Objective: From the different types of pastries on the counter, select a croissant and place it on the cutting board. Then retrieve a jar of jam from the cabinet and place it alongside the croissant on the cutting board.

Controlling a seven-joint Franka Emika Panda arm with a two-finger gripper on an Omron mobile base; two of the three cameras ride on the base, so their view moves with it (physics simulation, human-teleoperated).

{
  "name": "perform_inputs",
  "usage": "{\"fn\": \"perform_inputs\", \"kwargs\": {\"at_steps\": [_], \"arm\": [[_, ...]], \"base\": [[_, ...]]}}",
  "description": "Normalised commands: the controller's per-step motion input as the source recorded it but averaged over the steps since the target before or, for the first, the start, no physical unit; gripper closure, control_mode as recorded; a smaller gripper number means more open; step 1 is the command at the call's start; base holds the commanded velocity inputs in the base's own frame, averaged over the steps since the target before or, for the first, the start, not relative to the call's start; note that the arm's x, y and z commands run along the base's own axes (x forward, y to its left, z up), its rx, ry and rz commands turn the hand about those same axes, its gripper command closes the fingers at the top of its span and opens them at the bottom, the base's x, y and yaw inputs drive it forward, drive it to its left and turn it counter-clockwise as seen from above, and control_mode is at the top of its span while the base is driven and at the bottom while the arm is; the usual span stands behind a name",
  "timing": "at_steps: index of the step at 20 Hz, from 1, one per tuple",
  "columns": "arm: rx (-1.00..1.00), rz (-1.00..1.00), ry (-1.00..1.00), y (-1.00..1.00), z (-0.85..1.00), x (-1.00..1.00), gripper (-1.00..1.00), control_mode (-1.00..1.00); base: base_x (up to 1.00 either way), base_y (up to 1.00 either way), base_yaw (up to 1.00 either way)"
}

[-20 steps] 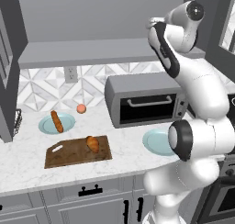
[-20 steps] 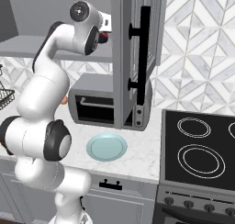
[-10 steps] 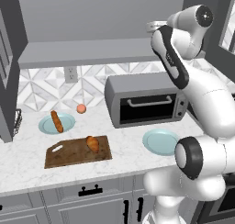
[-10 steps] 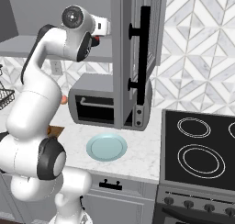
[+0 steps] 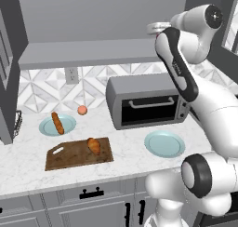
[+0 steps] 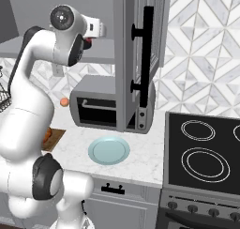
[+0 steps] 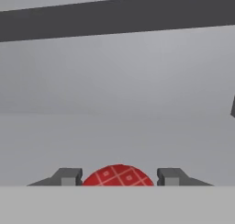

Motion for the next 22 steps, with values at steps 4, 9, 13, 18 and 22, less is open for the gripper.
{"fn": "perform_inputs", "kwargs": {"at_steps": [4,9,13,18,22], "arm": [[0.0,0.06,0.0,0.45,0.0,-0.64,1.0,-1.0],[0.0,0.06,0.0,0.59,0.0,-0.61,1.0,-1.0],[0.0,0.06,0.0,0.61,0.0,-0.67,1.0,-1.0],[0.0,0.06,0.0,0.62,0.0,-0.73,1.0,-1.0],[0.0,0.06,0.0,0.69,-0.04,-0.67,1.0,-1.0]], "base": [[0.0,0.0,0.0],[0.0,0.0,0.0],[0.0,0.0,0.0],[0.0,0.0,0.0],[0.0,0.0,0.0]]}}
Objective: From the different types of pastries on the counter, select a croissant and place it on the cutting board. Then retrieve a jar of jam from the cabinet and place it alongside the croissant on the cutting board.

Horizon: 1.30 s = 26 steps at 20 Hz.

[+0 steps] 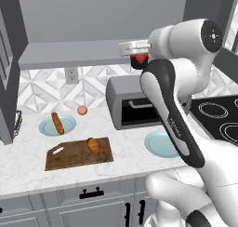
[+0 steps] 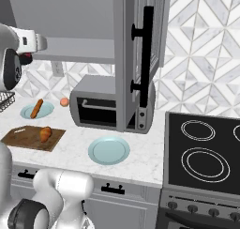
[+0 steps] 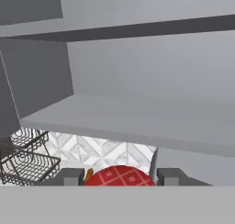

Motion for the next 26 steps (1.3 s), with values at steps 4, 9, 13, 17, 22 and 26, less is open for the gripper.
{"fn": "perform_inputs", "kwargs": {"at_steps": [4,9,13,17,22,26], "arm": [[0.0,0.05,0.0,0.69,-0.2,-0.45,1.0,-1.0],[0.0,0.03,0.0,0.45,-0.17,-0.04,1.0,-1.0],[0.05,0.02,0.0,0.36,-0.14,-0.03,1.0,-1.0],[0.11,0.03,0.0,0.34,-0.44,-0.09,1.0,-1.0],[0.1,0.05,0.0,0.25,-0.71,0.0,1.0,-1.0],[0.0,0.11,0.0,0.15,-0.99,0.01,1.0,-1.0]], "base": [[0.0,0.0,0.0],[0.0,0.0,0.0],[0.0,0.0,0.0],[0.0,0.0,0.0],[0.0,0.0,0.0],[0.0,0.0,0.0]]}}
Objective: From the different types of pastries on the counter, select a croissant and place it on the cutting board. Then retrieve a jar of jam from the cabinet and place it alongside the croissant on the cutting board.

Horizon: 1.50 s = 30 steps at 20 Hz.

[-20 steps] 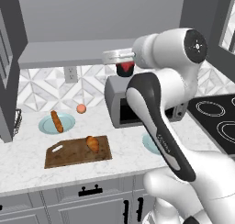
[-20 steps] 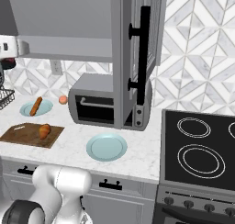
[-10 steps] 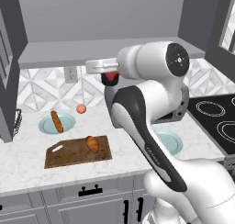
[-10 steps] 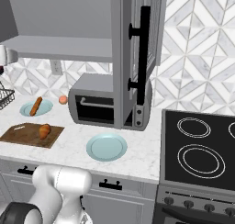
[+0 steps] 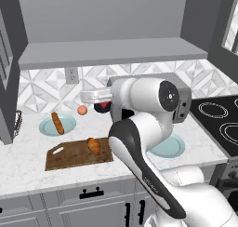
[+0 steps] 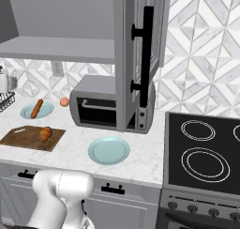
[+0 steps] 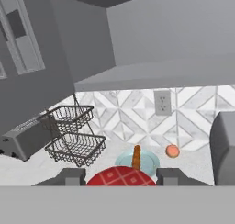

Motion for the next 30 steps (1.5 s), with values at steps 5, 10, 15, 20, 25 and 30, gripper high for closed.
{"fn": "perform_inputs", "kwargs": {"at_steps": [5,10,15,20,25,30], "arm": [[0.0,0.11,0.0,0.11,-0.71,0.19,1.0,-1.0],[-0.01,0.07,0.01,0.01,-0.33,0.44,1.0,-1.0],[-0.01,0.14,0.03,0.32,-0.42,0.46,1.0,-1.0],[-0.08,0.07,0.05,0.37,-0.65,0.42,1.0,-1.0],[-0.09,0.07,0.02,0.41,-0.45,0.22,1.0,-1.0],[-0.04,0.05,0.0,0.26,-0.5,0.22,1.0,-1.0]], "base": [[0.0,0.0,0.0],[0.0,0.0,0.0],[0.0,0.0,0.0],[0.0,0.0,0.0],[0.0,0.0,0.0],[0.0,0.0,0.0]]}}
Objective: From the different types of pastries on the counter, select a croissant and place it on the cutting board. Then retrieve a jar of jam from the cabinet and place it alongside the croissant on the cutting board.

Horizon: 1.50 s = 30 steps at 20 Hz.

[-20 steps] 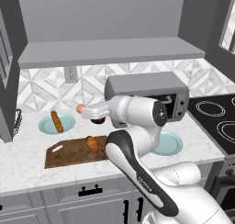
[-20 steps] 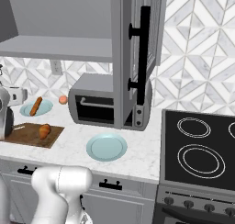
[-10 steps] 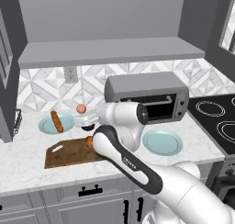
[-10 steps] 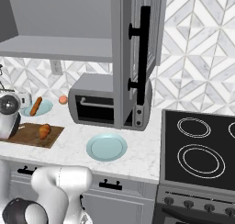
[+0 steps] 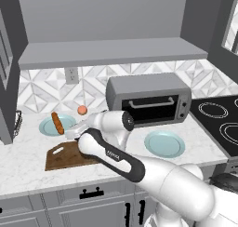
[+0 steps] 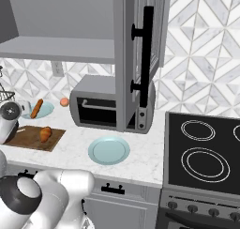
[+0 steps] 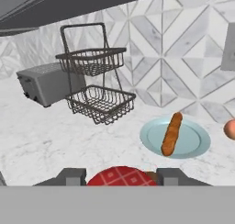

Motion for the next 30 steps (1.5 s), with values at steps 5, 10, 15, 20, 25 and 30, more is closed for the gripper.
{"fn": "perform_inputs", "kwargs": {"at_steps": [5,10,15,20,25,30], "arm": [[-0.07,0.0,0.01,0.04,-0.55,0.18,1.0,-1.0],[0.03,0.04,0.0,0.03,-0.28,0.3,1.0,-1.0],[-0.03,0.04,0.0,0.16,-0.25,0.33,1.0,-1.0],[0.01,0.07,0.0,0.15,-0.3,0.12,1.0,-1.0],[0.0,0.07,0.0,0.07,-0.33,0.09,1.0,-1.0],[0.0,0.06,0.0,0.02,-0.11,0.15,1.0,-1.0]], "base": [[0.0,0.0,0.0],[0.0,0.0,0.0],[0.0,0.0,0.0],[0.0,0.0,0.0],[0.0,0.0,0.0],[0.0,0.0,0.0]]}}
